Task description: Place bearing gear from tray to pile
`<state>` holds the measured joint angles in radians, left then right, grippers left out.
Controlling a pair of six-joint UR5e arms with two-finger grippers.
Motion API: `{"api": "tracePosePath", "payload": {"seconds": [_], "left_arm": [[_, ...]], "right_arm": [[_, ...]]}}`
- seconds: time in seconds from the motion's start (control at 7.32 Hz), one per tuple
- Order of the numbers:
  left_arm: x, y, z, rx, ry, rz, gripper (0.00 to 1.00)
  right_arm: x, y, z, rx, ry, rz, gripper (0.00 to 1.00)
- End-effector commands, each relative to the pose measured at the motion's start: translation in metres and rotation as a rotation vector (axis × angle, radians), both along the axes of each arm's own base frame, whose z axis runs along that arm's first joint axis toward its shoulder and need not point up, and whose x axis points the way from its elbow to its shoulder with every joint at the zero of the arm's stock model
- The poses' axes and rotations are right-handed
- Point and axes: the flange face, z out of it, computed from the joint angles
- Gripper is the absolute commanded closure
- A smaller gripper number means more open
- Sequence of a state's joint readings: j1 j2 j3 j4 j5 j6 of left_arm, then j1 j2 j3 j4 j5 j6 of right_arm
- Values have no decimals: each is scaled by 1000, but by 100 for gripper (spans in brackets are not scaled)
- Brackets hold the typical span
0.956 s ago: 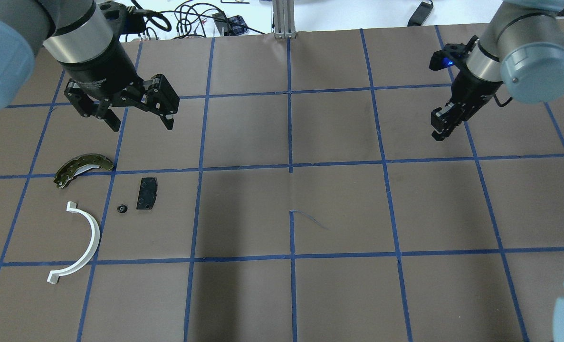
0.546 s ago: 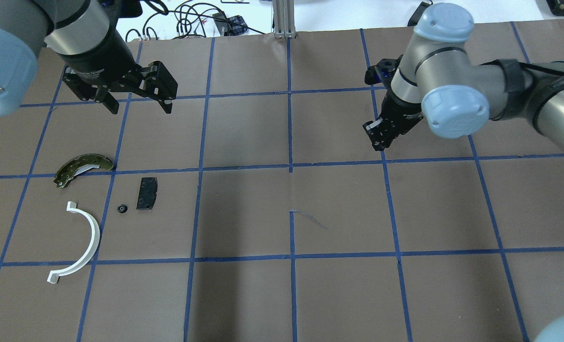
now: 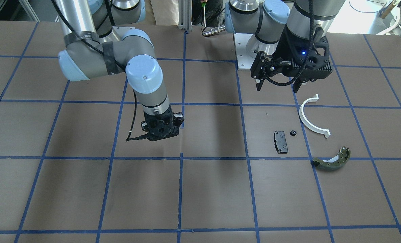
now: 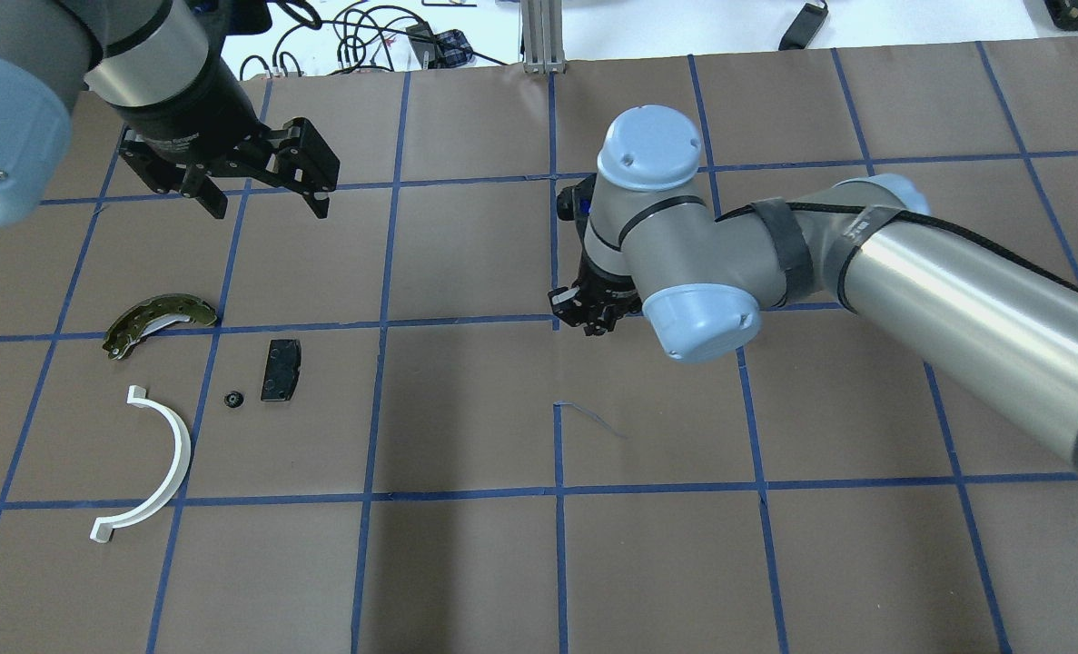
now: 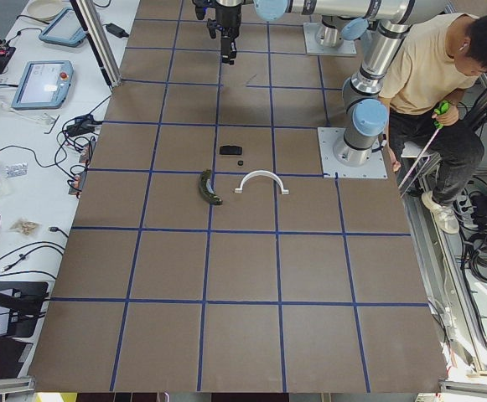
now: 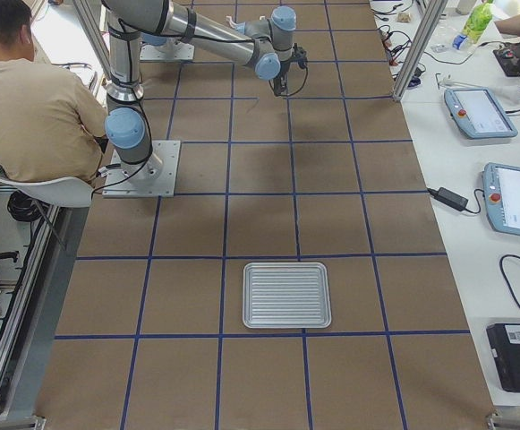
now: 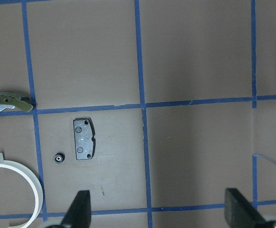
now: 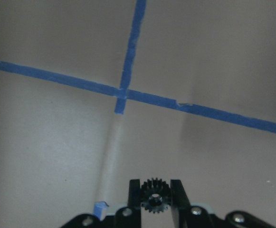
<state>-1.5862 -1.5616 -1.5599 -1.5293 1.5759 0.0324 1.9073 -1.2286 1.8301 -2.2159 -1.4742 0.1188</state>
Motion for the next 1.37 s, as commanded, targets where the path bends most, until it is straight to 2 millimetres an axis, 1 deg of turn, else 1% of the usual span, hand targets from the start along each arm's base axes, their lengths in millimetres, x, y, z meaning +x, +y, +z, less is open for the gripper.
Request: {"api": "tracePosePath", "payload": {"seconds": [0.0, 0.14, 0.27, 0.41, 0.55, 0.68, 0.82, 0.96, 1.09, 1.23], "left_arm": [[0, 0, 0, 0, -3, -1, 0], [0, 1, 1, 0, -3, -1, 0], [0, 0, 0, 2, -1, 0, 0], [0, 1, 1, 0, 0, -1, 0], [0, 1, 0, 2, -1, -1, 0], [0, 1, 0, 2, -1, -1, 0], [0, 1, -1, 5, -1, -1, 0], [0, 1, -1, 5, -1, -1, 0], [0, -6, -13, 30, -4, 6, 0], [-1, -13, -26, 51, 4, 23, 0]], "right_arm": [[65, 25, -35, -30, -23, -16, 100], [80, 29, -49, -26, -55, -9, 100], [85, 27, -55, -33, -90, -4, 100], [85, 26, -56, -36, -90, 5, 40], [82, 21, -49, -71, -90, 4, 1], [73, 12, -43, -85, -91, -14, 0], [52, -2, -30, -102, -98, -55, 0], [19, -19, -8, -130, -105, -103, 0], [-22, -34, 11, -124, -94, -137, 0], [-61, -45, 25, -109, -73, -123, 0]]}}
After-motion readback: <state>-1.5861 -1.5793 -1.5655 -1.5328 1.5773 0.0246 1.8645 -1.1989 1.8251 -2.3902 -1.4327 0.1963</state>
